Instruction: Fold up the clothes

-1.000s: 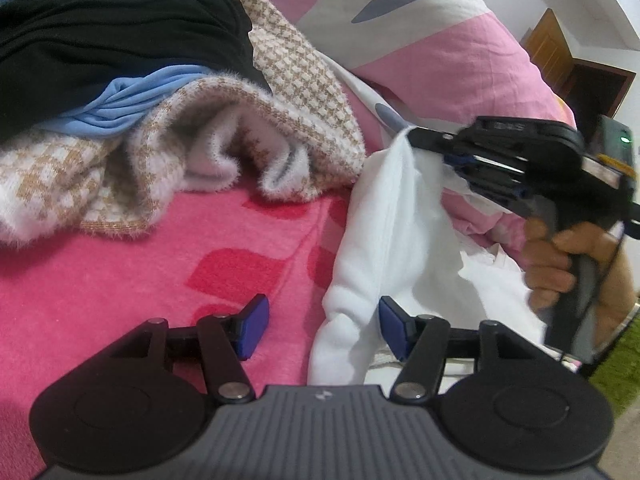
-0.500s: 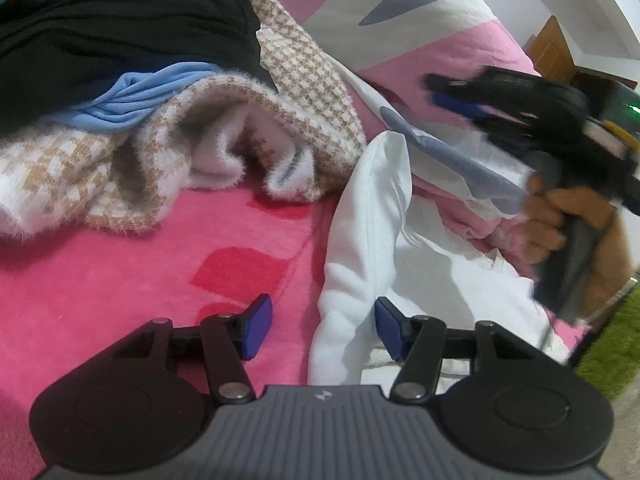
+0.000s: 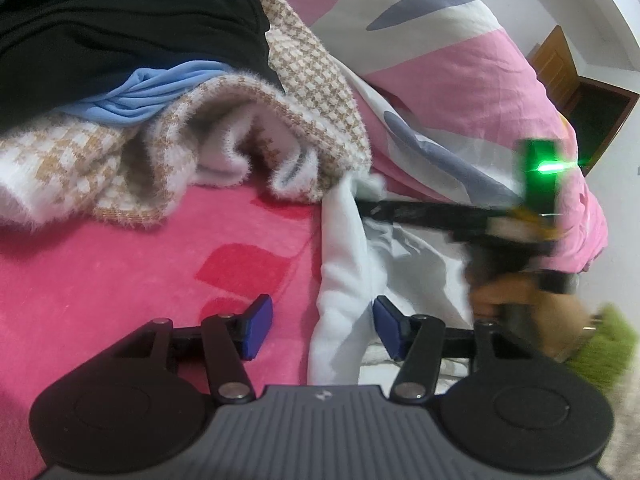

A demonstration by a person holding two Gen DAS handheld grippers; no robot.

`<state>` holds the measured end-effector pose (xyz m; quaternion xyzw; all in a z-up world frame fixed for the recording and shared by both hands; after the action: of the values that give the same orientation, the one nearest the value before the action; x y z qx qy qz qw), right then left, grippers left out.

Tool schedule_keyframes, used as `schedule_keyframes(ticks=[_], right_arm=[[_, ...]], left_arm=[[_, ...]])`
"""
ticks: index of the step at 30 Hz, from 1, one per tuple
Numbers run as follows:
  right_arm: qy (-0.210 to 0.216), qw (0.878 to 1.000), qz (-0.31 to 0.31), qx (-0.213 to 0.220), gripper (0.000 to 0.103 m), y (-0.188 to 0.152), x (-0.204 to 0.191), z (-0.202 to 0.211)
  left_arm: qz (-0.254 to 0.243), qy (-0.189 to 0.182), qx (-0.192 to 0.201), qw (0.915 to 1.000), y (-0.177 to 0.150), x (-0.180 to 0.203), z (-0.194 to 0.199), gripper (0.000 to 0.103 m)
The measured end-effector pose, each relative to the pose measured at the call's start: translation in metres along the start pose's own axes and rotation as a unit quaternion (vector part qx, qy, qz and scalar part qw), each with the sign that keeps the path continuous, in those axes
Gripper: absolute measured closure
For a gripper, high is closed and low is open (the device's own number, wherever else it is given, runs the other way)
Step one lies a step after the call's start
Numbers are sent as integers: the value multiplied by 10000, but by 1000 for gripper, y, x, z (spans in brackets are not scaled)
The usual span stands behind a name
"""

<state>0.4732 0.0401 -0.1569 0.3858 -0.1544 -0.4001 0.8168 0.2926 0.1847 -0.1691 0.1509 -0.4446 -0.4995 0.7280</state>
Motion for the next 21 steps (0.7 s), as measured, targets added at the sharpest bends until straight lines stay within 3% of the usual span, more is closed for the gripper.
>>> schedule_keyframes(ticks=[3,5,11,16,21], right_arm=[[26,9993,-323,179,88,3,10,5],[-179,9989,-317,305,85,4,14,22],[-473,9885,-1072,957,85,-11,39,136],[-1204,9758,-1593,895,84,-85,61,247],[-1998,9557,-2109,475,84,-172,79,311]], left_arm=[[21,-35,-7,10000,0,0,0,47],[48,-70,-15,10000,0,-1,0,47],[360,-251,-5,9990,3,-7,3,46],[494,-251,129,9984,6,-8,7,44],[407,-272,81,9988,4,-6,6,38]])
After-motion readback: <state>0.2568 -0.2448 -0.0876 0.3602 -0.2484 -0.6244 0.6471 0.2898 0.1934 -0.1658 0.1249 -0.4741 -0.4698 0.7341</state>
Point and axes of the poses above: each gripper's, at about its wrist camera, not at the fingertips, and z roughly against the way its jaws point, x to its right, y to its top, the point moved 7 cm from there along -z, roughly the way its jaws point, and after that the axes turned 3 degrees about y, right-handed, at the moved point
